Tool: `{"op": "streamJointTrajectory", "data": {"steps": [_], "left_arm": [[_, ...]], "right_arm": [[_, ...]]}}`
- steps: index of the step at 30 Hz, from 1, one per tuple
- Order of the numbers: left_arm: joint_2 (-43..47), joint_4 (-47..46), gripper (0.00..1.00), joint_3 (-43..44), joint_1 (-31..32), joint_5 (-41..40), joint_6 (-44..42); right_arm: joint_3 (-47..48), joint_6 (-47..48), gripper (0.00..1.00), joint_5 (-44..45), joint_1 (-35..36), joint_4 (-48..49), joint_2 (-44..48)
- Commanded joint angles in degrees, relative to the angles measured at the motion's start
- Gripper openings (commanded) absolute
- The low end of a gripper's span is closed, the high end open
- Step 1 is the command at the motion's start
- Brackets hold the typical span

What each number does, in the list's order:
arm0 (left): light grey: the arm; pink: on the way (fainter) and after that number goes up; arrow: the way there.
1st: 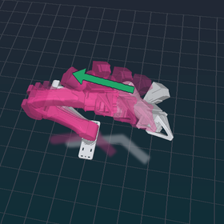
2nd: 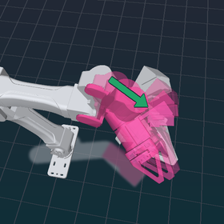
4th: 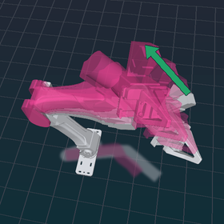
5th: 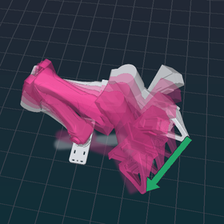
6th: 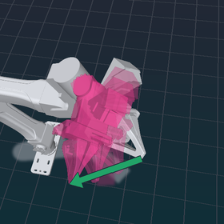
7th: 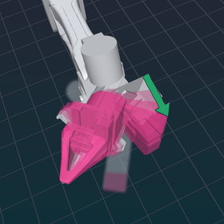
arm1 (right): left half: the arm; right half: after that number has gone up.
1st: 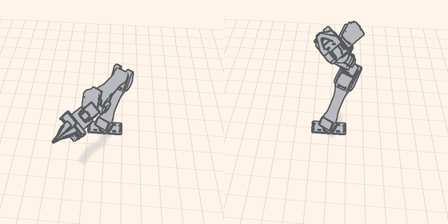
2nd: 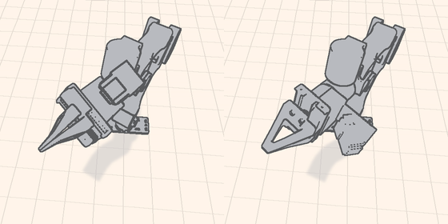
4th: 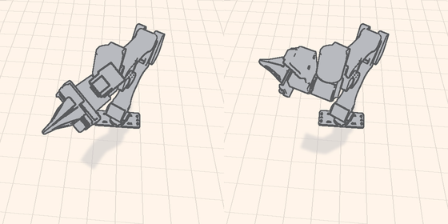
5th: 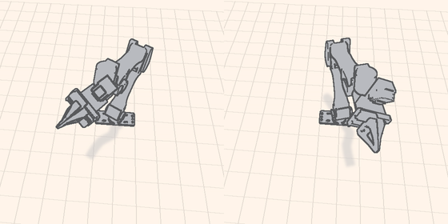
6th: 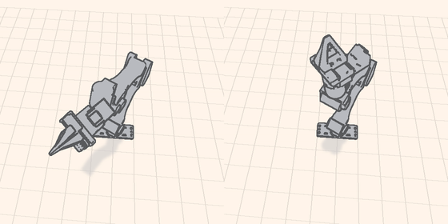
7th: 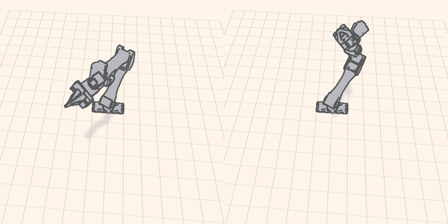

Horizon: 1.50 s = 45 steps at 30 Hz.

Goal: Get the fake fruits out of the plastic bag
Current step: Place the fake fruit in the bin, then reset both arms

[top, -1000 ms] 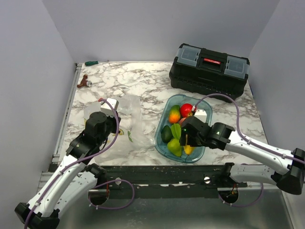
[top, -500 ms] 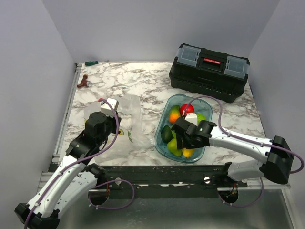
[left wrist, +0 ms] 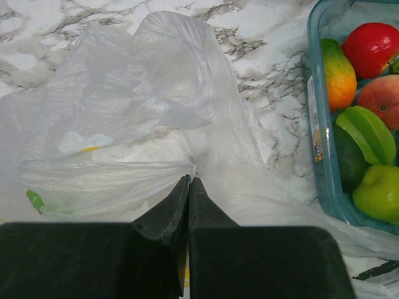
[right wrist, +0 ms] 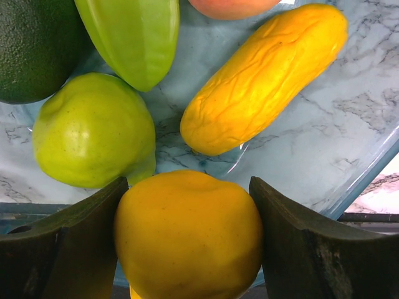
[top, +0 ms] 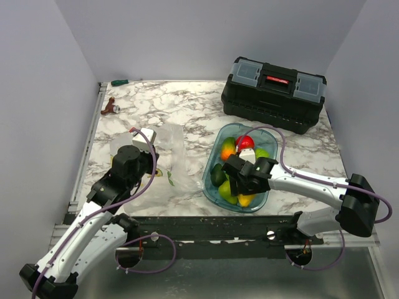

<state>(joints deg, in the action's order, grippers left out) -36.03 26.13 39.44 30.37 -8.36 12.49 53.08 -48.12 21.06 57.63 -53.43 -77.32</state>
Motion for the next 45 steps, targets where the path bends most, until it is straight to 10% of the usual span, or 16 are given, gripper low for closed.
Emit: {"op": "streamJointTrajectory", "data": {"steps": [1,26,32,45], "left_arm": [[-0.9,1.1,0.00,2.1,-0.3,-0.2,0.2],[-0.3,1.7,0.37,2.8,-0.4,0.3,0.6],[-0.4,1.9,0.68,4.5,-0.4,1.9,1.4],[0.5,12.6,0.99,21.0,-0.4,1.8,1.3]], "right_arm": [[-0.6,1.5,0.72,0.0,-0.3,1.6,0.4],[1.6,1.4,0.93,4.9,-0.3,2.6,9.1],[2.1,4.8,1.00,5.7,-0.3,6.9,17.2],[12.0,8.3,1.00,18.2,-0.3,4.3,27.7]]}}
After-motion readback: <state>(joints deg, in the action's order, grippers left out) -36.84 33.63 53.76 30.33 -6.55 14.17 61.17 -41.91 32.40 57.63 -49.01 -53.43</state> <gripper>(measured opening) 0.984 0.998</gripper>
